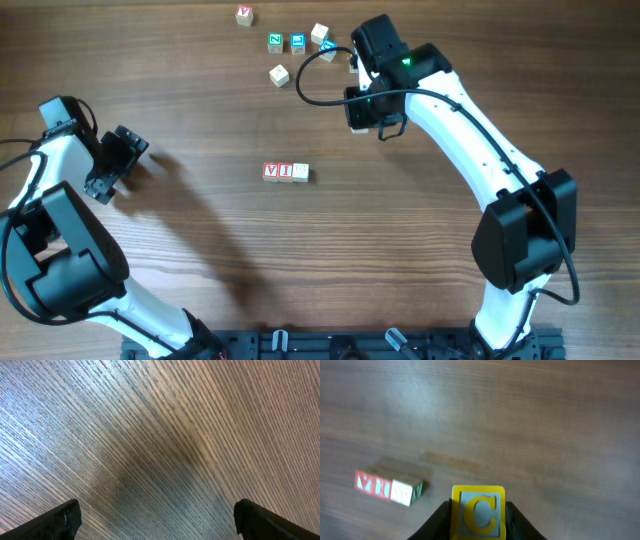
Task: Form a horizontal line
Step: 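Carry the 'C' block toward the right end of the row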
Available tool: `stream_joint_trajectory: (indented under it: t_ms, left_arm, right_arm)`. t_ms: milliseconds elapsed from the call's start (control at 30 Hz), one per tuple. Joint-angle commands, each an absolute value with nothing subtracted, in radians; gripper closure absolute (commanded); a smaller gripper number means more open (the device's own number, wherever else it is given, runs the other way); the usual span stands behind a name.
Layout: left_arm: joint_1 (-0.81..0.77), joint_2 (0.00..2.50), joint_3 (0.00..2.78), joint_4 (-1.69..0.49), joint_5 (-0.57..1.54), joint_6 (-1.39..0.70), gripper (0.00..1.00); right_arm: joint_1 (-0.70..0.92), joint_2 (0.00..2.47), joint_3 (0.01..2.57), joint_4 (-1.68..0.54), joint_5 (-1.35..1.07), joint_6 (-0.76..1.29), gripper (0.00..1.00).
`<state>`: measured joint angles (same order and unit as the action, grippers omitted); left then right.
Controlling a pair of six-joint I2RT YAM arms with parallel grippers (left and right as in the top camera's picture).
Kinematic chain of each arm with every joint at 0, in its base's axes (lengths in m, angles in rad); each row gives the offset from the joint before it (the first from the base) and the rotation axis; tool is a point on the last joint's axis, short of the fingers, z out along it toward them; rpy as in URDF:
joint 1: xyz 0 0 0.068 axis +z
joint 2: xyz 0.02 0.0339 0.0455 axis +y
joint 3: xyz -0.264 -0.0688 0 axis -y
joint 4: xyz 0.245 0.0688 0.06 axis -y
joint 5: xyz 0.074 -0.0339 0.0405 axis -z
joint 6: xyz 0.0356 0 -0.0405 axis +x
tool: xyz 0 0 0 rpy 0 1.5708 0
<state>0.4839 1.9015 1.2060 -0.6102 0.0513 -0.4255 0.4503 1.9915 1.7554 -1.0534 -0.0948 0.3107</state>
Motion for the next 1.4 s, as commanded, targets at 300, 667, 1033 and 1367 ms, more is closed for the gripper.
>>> stream_joint_trajectory:
  t_ms: [300,667,1033,1367]
  left_arm:
    - [0.487,1.913,1.205,-0.61,0.056,-0.435,0.0]
    - [0.487,1.913,1.205,-0.61,0.056,-0.435,0.0]
    - [0.487,1.913,1.205,-0.61,0.056,-0.435,0.0]
    - [0.487,1.913,1.205,-0.61,0.056,-0.435,0.0]
  right_arm:
    - [0.517,2.001,1.525,-0.941,-0.158,0.476,0.69]
    - [0.536,2.001,1.382,-0.77,-0.158,0.513,0.69]
    - [0.538,2.005,1.382,-0.766,-0.154,0.526,0.69]
    - [0.54,2.005,1.381,-0.759,-0.15,0.526,0.7]
